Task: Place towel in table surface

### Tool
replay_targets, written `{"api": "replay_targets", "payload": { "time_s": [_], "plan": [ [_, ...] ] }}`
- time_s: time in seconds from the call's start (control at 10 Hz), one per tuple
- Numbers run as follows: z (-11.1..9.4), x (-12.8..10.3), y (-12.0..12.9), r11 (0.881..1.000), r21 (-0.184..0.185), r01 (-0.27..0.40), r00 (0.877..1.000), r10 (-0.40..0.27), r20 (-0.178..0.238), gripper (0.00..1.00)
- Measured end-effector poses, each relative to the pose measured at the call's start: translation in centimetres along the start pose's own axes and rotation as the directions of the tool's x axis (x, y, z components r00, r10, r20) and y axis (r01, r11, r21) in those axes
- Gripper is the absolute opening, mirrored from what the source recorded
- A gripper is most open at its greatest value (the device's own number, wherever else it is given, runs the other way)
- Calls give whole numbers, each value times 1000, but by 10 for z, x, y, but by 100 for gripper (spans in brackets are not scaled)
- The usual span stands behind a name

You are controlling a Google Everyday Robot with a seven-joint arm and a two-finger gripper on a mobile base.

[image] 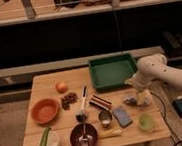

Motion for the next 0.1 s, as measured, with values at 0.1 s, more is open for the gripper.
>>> {"api": "replay_targets", "payload": {
  "time_s": [0.1],
  "plan": [
    [-4,-1,2,1000,-8,1,1000,-1,-3,80]
  ]
}}
